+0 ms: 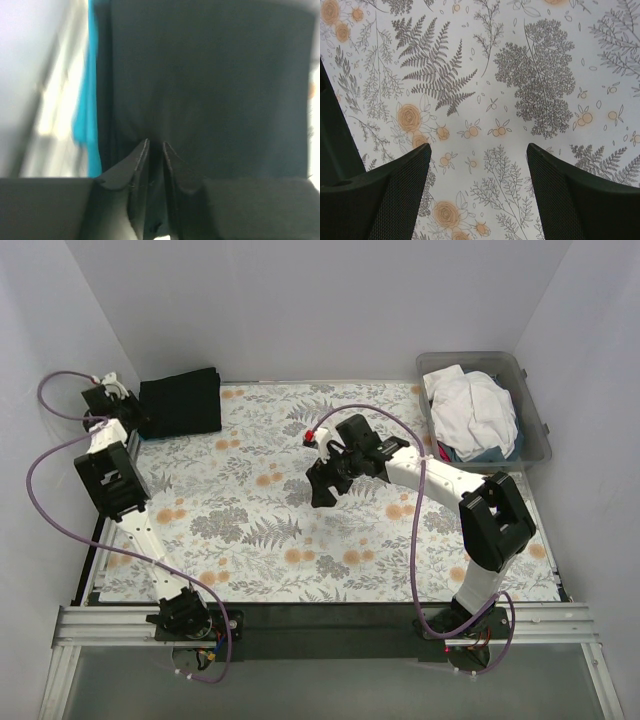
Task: Fold and stack the t-shirts
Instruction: Neatly place the folded tshirt to the corner
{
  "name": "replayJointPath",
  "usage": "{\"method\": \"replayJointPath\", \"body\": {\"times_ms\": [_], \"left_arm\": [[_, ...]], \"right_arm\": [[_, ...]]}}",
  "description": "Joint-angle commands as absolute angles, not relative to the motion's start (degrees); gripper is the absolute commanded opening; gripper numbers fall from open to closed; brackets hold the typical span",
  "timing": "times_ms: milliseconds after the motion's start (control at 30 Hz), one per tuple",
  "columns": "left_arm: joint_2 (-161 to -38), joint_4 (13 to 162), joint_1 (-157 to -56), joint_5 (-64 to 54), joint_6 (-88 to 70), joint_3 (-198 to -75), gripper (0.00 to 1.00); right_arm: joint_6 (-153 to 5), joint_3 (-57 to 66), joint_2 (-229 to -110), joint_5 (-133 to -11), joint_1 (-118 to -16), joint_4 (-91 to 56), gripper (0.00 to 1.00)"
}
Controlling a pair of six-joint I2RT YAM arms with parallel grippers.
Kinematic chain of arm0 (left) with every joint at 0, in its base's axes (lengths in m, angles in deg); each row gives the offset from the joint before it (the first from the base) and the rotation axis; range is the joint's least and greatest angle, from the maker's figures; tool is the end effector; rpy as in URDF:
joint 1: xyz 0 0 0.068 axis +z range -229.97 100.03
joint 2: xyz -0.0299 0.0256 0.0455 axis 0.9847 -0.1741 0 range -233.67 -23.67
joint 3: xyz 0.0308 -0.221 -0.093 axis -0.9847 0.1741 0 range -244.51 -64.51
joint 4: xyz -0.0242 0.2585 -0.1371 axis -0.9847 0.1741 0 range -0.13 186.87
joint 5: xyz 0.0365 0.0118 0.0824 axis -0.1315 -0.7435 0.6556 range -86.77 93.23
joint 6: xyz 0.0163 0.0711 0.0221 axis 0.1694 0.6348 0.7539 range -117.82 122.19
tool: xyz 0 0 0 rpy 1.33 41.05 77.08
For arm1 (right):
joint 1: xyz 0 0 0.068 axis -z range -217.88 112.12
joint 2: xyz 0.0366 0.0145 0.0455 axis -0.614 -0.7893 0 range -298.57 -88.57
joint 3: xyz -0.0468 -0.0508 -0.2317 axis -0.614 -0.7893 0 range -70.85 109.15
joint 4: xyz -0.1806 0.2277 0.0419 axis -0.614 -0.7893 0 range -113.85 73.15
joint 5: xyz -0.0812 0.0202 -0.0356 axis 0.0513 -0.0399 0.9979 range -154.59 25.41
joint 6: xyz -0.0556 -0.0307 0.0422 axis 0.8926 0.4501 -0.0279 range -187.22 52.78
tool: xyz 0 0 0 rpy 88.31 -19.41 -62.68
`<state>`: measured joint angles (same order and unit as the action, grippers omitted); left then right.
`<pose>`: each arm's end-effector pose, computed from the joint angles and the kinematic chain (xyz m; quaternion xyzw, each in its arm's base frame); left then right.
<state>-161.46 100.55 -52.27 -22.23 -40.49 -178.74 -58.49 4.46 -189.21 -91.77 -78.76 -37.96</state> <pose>0.5271 0.2454 0.1381 -0.4127 0.7640 -0.2525 0.4269 0.3068 0.3046 0.1809 -0.4578 0.7828 0.3095 0.2862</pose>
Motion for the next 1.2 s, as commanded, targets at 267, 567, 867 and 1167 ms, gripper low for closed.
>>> {"method": "replayJointPath", "body": {"times_ms": [267, 567, 867, 1167], "left_arm": [[-149.6, 92.0, -51.0, -14.7, -40.7, -158.1, 0.18], [-144.1, 105.0, -51.4, -21.0, -39.0, -174.9, 0.64], [-130.2, 133.8, -59.7, -26.3, -29.5, -179.8, 0.98], [-110.1, 139.6, -70.0, -33.1, -33.1, -155.5, 0.98]], "right_arm": [[-58.4, 4.8, -188.3, -92.4, -78.3, -39.0, 0.84], [-56.2, 9.4, -185.8, -90.3, -75.9, -43.6, 0.92], [-56.3, 2.0, -173.1, -95.4, -57.6, -46.7, 0.98], [-53.9, -8.3, -161.9, -96.1, -41.8, -53.0, 0.98]]}}
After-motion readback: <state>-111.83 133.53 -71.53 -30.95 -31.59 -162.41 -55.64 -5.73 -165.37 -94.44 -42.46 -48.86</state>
